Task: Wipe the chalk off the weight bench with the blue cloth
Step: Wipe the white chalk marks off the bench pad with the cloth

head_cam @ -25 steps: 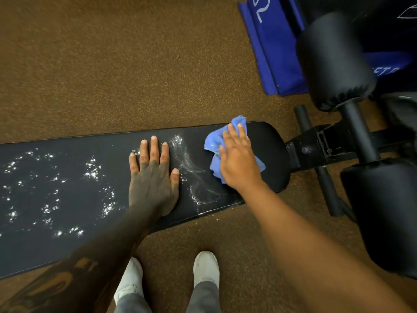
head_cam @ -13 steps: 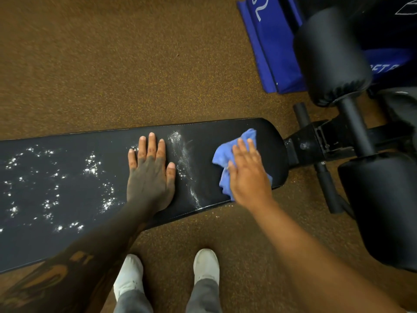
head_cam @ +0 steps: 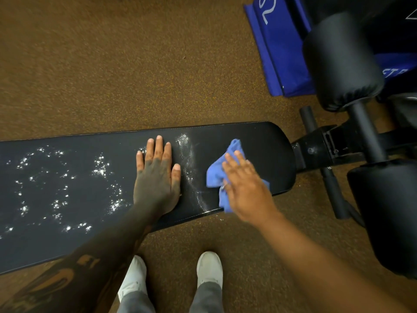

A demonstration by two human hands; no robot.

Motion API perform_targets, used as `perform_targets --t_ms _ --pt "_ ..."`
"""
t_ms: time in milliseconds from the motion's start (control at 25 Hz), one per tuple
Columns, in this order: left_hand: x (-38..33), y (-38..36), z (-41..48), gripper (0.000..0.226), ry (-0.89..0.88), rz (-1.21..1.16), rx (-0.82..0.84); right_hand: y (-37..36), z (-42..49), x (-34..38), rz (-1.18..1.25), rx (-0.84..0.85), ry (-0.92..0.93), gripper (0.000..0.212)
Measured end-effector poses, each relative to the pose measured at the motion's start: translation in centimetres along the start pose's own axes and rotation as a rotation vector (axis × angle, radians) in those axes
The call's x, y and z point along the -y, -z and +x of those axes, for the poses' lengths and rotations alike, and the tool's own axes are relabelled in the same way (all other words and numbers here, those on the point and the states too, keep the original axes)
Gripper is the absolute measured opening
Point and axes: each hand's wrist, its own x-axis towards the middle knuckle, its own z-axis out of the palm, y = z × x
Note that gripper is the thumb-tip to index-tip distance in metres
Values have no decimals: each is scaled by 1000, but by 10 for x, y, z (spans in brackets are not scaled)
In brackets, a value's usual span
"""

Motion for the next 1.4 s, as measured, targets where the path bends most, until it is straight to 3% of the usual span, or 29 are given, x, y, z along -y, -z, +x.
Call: perform_targets --t_ms 200,360,520,640,720,760,880,960,1080,1400 --pt "0 0 -1 66 -13 -49 -21 -3 82 26 73 -50 -389 51" --pt "6 -1 -4 65 -5 -162 -91 -12 86 75 208 9 -300 62" --pt "12 0 -6 64 6 -282 -122 -2 77 92 662 70 -287 63" --pt "10 2 -7 65 -6 -291 -104 16 73 77 863 -77 -281 55" --pt "4 9 -5 66 33 -264 -98 24 72 47 680 -229 -265 51" --pt "-3 13 -3 65 46 -220 -108 26 73 28 478 -213 -276 51" --pt "-39 17 8 64 -65 -13 -97 21 70 -11 -63 80 -337 56" --pt "-63 5 11 64 -148 107 -16 15 66 -14 -139 147 -330 60" --pt "-67 -13 14 70 -109 239 83 11 63 -11 -168 121 -319 65" --pt "-42 -7 46 63 -79 245 73 7 62 -9 -206 113 -283 67"
